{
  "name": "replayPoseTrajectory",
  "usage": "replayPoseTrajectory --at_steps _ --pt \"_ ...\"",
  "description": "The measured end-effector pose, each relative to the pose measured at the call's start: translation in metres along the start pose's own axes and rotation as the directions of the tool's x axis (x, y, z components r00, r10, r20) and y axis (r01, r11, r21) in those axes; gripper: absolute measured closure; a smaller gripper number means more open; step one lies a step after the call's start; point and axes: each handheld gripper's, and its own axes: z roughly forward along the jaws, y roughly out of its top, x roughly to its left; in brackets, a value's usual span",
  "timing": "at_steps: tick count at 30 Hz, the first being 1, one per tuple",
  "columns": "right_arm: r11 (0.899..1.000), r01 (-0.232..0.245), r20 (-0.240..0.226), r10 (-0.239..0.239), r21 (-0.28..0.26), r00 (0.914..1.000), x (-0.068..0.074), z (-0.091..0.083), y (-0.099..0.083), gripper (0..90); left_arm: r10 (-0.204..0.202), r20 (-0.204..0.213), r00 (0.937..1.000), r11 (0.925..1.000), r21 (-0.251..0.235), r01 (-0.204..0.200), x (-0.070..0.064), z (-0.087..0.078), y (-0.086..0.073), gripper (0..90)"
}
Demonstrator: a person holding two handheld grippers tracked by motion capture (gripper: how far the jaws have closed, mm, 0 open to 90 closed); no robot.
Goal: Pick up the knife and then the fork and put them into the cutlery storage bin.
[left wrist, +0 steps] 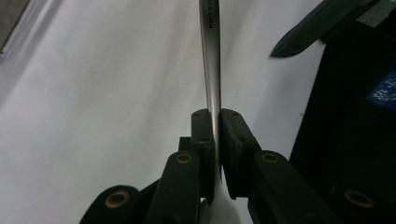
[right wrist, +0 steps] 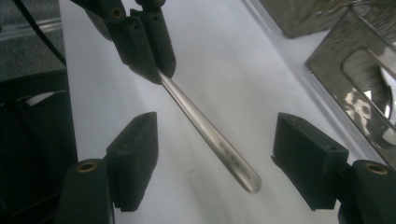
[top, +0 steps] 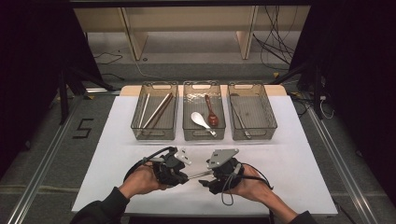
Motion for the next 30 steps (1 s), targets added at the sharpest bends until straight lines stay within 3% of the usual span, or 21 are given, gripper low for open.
replayPoseTrajectory --at_steps 4,5,7,20,27,29,30 --pt "0.997 0.067 -0.007 -0.067 0.038 0.9978 0.005 0.007 0.001 35.5 0.012 0.012 0.9999 0.9999 -0.003 -0.012 -0.005 -0.001 0.003 83.9" --pt "0.998 0.053 -0.003 -0.053 0.038 0.9986 0.007 0.009 0.001 36.4 0.013 0.021 0.9997 0.9999 -0.001 -0.013 -0.005 -0.001 0.003 83.9" --pt "0.994 0.096 -0.006 -0.096 0.054 0.9954 0.008 0.011 0.001 38.8 0.013 0.022 0.9997 0.9999 -0.007 -0.013 -0.007 0.0 0.004 83.9" --pt "0.978 0.186 0.001 -0.187 0.093 0.9824 0.018 0.018 -0.001 61.1 0.015 0.048 0.9987 0.9999 -0.003 -0.015 -0.009 -0.001 0.005 83.8" --pt "0.964 0.249 0.006 -0.251 0.098 0.9681 0.022 0.019 -0.002 73.3 0.017 0.067 0.9976 0.9998 0.007 -0.018 -0.008 0.001 0.004 83.8" --pt "0.957 0.272 -0.005 -0.273 0.106 0.962 0.025 0.019 -0.002 80.2 0.019 0.059 0.9981 0.9997 0.011 -0.02 -0.008 0.001 0.004 84.8" --pt "0.953 0.284 -0.028 -0.282 0.102 0.9589 0.026 0.019 -0.002 80.9 0.018 0.074 0.9971 0.9998 0.003 -0.019 -0.008 0.002 0.003 86.1"
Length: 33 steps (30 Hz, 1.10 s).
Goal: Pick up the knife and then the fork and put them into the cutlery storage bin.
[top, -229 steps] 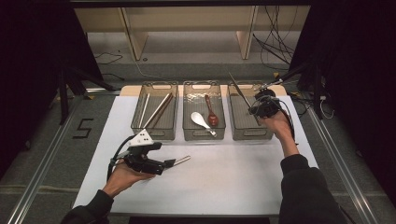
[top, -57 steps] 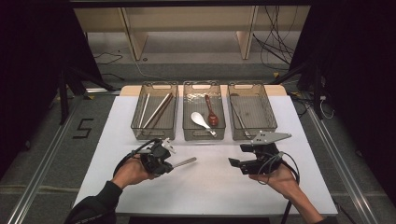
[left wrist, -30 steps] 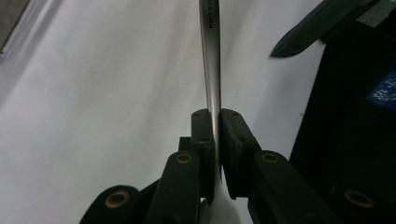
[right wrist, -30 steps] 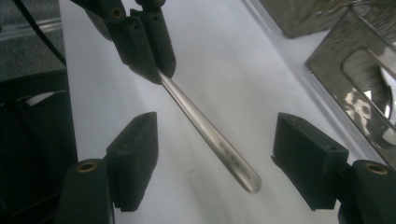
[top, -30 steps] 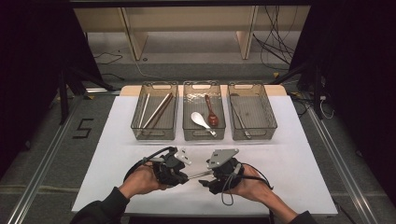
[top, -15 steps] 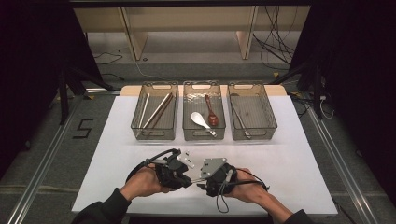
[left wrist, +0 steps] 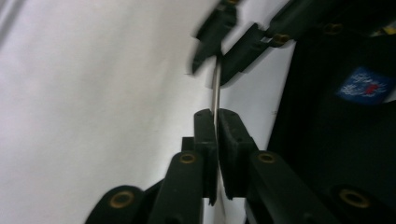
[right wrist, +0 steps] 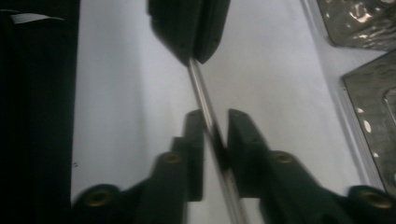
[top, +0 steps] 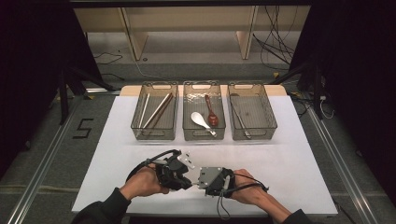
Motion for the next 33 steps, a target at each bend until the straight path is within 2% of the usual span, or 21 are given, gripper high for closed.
replayPoseTrajectory --at_steps 2,3,5,8,12,14,16,22,24,25,33 --pt "0.998 0.056 0.01 -0.056 0.008 0.9984 0.004 0.001 0.0 85.0 0.017 0.006 0.9998 0.9998 0.01 -0.017 0.0 0.0 0.0 85.2" --pt "0.997 0.074 -0.004 -0.074 0.013 0.9972 0.005 0.001 0.0 86.2 0.027 0.011 0.9996 0.9995 0.017 -0.027 0.0 0.0 0.0 85.0" --pt "0.993 0.111 -0.013 -0.11 0.029 0.9938 0.007 0.002 0.001 87.4 0.022 0.02 0.9996 0.9995 0.02 -0.023 0.0 0.002 0.0 84.5" --pt "0.993 0.111 -0.027 -0.109 0.048 0.9936 0.008 0.003 0.001 87.6 0.012 0.024 0.9996 0.9997 0.023 -0.013 0.001 0.004 -0.001 82.7" --pt "0.993 0.109 -0.014 -0.109 0.046 0.994 0.006 0.002 0.0 87.7 0.0 0.03 0.9995 1.0 -0.008 0.0 0.003 -0.001 -0.001 72.0" --pt "0.994 0.094 -0.007 -0.094 0.046 0.9955 0.006 0.002 -0.001 87.7 -0.003 0.013 0.9999 0.9998 -0.022 0.003 0.005 -0.003 -0.001 66.0" --pt "0.994 0.097 -0.005 -0.097 0.047 0.9953 0.005 0.001 -0.001 87.6 -0.028 0.009 0.9996 0.9989 -0.036 0.028 0.006 -0.003 -0.002 62.8" --pt "0.994 0.096 0.004 -0.096 0.058 0.9954 0.002 0.0 -0.002 87.6 -0.056 -0.022 0.9982 0.9964 -0.065 0.055 0.01 -0.009 -0.004 48.3" --pt "0.996 0.078 0.009 -0.079 0.052 0.9969 0.002 0.0 -0.003 87.6 -0.058 -0.032 0.9978 0.9958 -0.073 0.056 0.012 -0.012 -0.005 45.3" --pt "0.995 0.077 0.005 -0.077 0.057 0.997 0.001 -0.001 -0.003 87.6 -0.074 -0.034 0.9967 0.9939 -0.085 0.071 0.013 -0.013 -0.005 43.4" --pt "0.996 0.065 0.024 -0.067 0.067 0.9975 -0.002 0.0 -0.006 87.6 -0.117 -0.076 0.9901 0.9819 -0.158 0.104 0.021 -0.024 -0.01 32.0"
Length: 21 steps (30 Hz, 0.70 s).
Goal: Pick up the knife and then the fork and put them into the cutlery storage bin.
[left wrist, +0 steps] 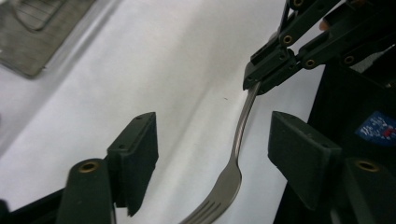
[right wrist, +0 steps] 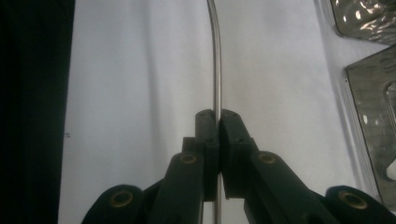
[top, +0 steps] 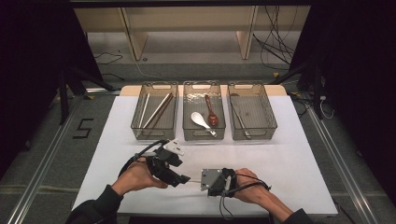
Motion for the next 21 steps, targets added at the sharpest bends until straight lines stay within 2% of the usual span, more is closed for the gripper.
replayPoseTrajectory --at_steps 1,7,10,11,15,21 --pt "1.0 -0.016 -0.002 0.017 0.004 0.9999 0.0 0.0 -0.001 87.6 -0.005 -0.004 1.0 0.9999 -0.013 0.005 0.001 -0.001 0.0 31.4" --pt "1.0 -0.025 0.025 0.025 0.017 0.9994 -0.007 -0.002 -0.007 87.5 -0.032 -0.041 0.9986 0.9972 -0.069 0.029 0.005 -0.007 -0.005 27.7" --pt "0.998 -0.053 0.034 0.052 0.03 0.9981 -0.013 -0.003 -0.012 87.5 -0.04 -0.064 0.9971 0.9945 -0.1 0.033 0.008 -0.011 -0.008 25.9" --pt "0.998 -0.046 0.047 0.045 0.032 0.9979 -0.016 -0.004 -0.015 87.5 -0.047 -0.07 0.9964 0.9922 -0.118 0.039 0.009 -0.012 -0.009 25.7" --pt "0.996 -0.086 0.068 0.083 0.039 0.9942 -0.024 -0.008 -0.022 87.6 -0.069 -0.09 0.9936 0.986 -0.158 0.054 0.013 -0.016 -0.014 24.4" --pt "0.991 -0.125 0.111 0.119 0.041 0.9867 -0.036 -0.013 -0.033 87.5 -0.115 -0.078 0.9902 0.9665 -0.239 0.094 0.017 -0.024 -0.021 23.7"
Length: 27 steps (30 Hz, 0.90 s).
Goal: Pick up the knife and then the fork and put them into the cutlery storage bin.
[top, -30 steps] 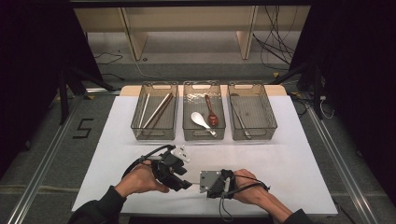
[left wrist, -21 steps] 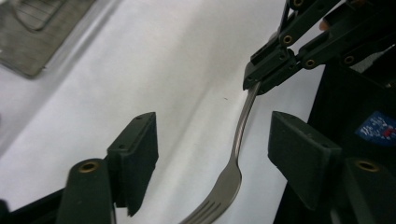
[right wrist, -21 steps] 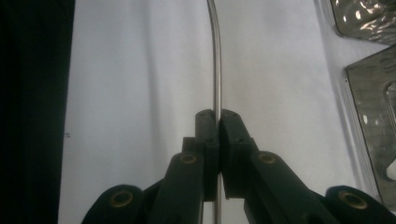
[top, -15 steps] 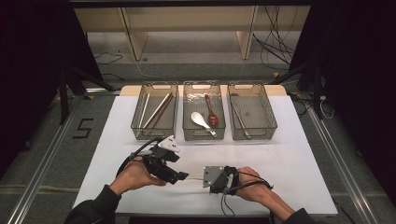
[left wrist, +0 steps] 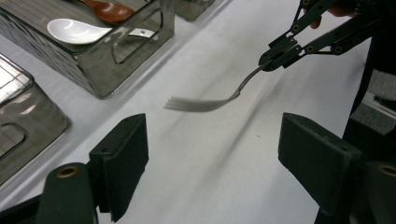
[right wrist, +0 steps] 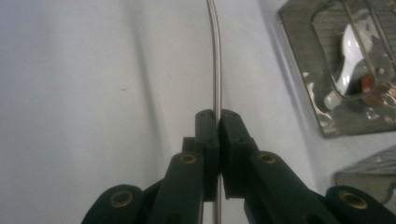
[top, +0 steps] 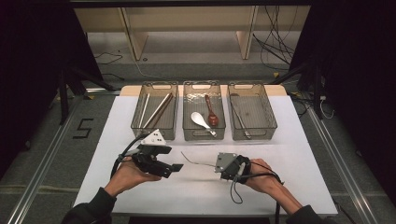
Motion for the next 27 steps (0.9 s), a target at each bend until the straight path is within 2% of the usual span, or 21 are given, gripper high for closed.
replayPoseTrajectory --at_steps 6,13,19,21,27 --pt "0.999 -0.038 0.038 0.038 -0.004 0.9985 -0.012 -0.004 -0.006 87.5 -0.022 -0.009 0.9997 0.9989 -0.04 0.022 0.003 -0.002 -0.006 21.3" --pt "0.993 -0.114 0.074 0.116 -0.034 0.9905 -0.028 -0.012 -0.013 87.5 -0.035 -0.009 0.9993 0.9972 -0.067 0.035 0.006 -0.001 -0.012 18.7" --pt "0.98 -0.188 0.085 0.194 -0.064 0.9774 -0.042 -0.017 -0.02 87.5 -0.058 -0.028 0.9979 0.9942 -0.093 0.055 0.009 -0.003 -0.017 18.0" --pt "0.978 -0.195 0.092 0.201 -0.067 0.9753 -0.047 -0.018 -0.022 87.5 -0.061 -0.029 0.9977 0.9938 -0.095 0.058 0.011 -0.003 -0.019 17.9" --pt "0.959 -0.269 0.103 0.278 -0.092 0.9552 -0.062 -0.026 -0.025 87.5 -0.074 -0.041 0.9964 0.9914 -0.112 0.069 0.013 -0.005 -0.022 17.6"
